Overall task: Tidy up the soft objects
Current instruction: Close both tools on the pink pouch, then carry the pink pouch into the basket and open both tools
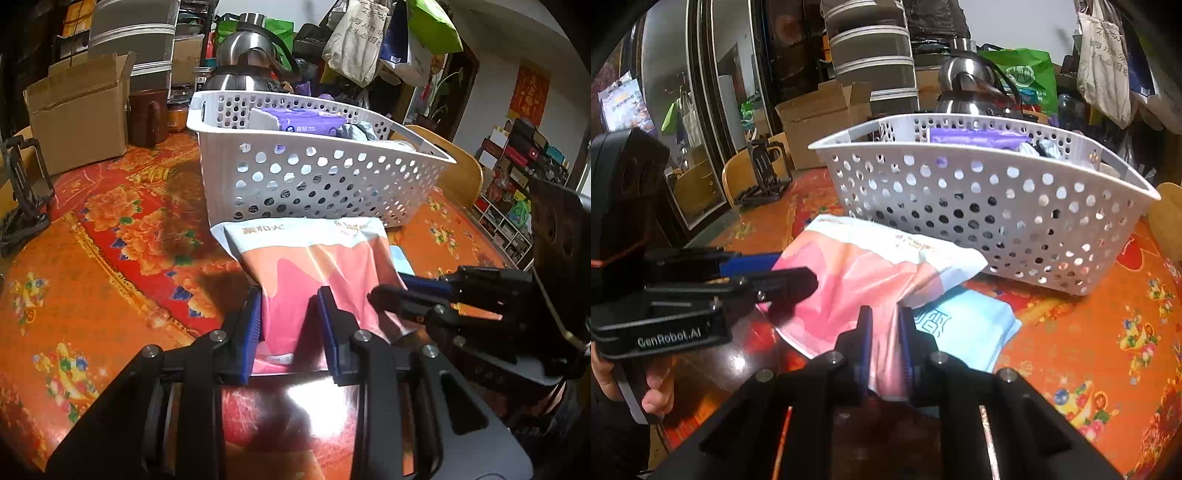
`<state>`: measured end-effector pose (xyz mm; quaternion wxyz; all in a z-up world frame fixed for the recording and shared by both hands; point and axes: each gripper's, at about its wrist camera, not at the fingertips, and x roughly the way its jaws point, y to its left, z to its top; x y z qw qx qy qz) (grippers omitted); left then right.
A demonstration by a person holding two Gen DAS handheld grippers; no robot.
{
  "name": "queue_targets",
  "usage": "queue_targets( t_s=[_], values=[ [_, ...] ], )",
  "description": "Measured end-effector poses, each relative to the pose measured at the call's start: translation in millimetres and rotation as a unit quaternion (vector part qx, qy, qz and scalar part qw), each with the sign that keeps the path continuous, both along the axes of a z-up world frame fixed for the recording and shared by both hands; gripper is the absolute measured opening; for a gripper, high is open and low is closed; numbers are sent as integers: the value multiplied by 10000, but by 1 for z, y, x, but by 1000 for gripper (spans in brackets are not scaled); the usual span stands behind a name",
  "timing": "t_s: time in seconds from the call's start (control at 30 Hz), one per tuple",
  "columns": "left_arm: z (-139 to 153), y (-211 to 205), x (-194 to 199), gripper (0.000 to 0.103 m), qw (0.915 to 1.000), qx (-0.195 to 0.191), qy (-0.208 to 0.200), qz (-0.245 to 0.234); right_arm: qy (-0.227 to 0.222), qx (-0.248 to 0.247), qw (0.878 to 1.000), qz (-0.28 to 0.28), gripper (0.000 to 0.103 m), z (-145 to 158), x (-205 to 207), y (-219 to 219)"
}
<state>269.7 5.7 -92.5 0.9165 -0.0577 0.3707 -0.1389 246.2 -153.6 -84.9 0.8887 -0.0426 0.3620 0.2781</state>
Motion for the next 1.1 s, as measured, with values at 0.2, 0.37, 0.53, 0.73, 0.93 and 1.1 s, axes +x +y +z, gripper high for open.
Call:
queue_targets(
  t_s=[0.2, 0.37, 0.53, 0.73, 0.93, 1.1],
  values=[
    [14, 1, -14, 27, 9998, -41, -198, 39, -234, -20, 9997, -14, 13, 16, -11, -1],
    [35, -4, -26, 27, 9989, -18, -475, 44, -492, -34, 9988, -67, 13, 34, -21, -5],
    [68, -9, -37, 27, 9967, -3, -815, 57, -875, -58, 9961, -109, 10, 65, -33, -9],
    [98, -13, -35, 24, 9939, -11, -1098, 139, -1165, -144, 9930, -162, 5, 91, -35, -12],
    [133, -21, -24, 21, 9915, 19, -1298, 114, -1350, -94, 9905, -265, 4, 122, -20, -21],
    [171, -31, -3, 21, 9890, 143, -1473, 85, -1482, -127, 9883, -333, 4, 154, 4, -26]
  ],
)
